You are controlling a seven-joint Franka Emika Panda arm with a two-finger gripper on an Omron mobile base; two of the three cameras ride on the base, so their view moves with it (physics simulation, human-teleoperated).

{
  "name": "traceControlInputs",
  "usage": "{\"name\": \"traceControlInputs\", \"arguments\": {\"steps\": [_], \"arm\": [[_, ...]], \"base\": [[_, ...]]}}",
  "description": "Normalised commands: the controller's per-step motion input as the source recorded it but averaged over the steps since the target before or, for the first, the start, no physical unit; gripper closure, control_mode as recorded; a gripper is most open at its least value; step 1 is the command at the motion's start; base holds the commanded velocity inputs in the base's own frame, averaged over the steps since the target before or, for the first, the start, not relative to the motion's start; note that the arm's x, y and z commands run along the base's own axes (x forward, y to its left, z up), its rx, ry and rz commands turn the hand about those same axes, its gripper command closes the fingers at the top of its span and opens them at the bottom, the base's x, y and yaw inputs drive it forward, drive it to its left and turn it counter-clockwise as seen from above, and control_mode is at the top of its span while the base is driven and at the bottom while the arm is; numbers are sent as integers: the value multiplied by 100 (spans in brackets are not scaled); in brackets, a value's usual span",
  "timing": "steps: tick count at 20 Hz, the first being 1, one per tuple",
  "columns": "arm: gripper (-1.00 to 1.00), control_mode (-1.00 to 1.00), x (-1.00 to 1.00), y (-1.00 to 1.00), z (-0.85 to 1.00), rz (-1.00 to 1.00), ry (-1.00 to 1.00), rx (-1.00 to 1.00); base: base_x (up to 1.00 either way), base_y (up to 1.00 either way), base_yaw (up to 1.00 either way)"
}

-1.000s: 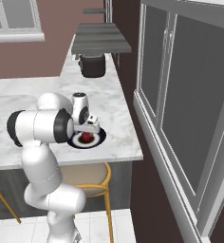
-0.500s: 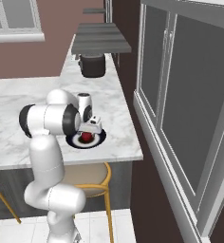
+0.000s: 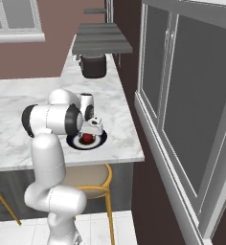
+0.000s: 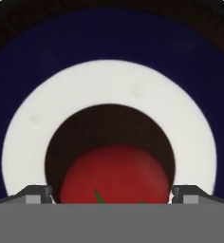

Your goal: Transport the chicken drumstick and tomato to the fridge. Place the chicken drumstick on the rack containing meat and place the tomato on the rack containing the vegetable, ensuring meats and vegetables are on different racks.

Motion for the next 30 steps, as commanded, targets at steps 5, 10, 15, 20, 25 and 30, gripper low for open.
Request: {"name": "traceControlInputs", "arguments": {"steps": [5,10,15,20,25,30], "arm": [[-100,-100,0,0,-10,0,2,0],[-100,-100,0,0,-15,0,4,0],[100,-100,0,8,-23,0,8,0],[100,-100,-4,0,-21,0,8,0],[100,-100,-25,0,-11,0,7,0],[100,-100,-77,0,32,0,-12,0]], "base": [[0,0,0],[0,0,0],[0,0,0],[0,0,0],[0,0,0],[0,0,0]]}}
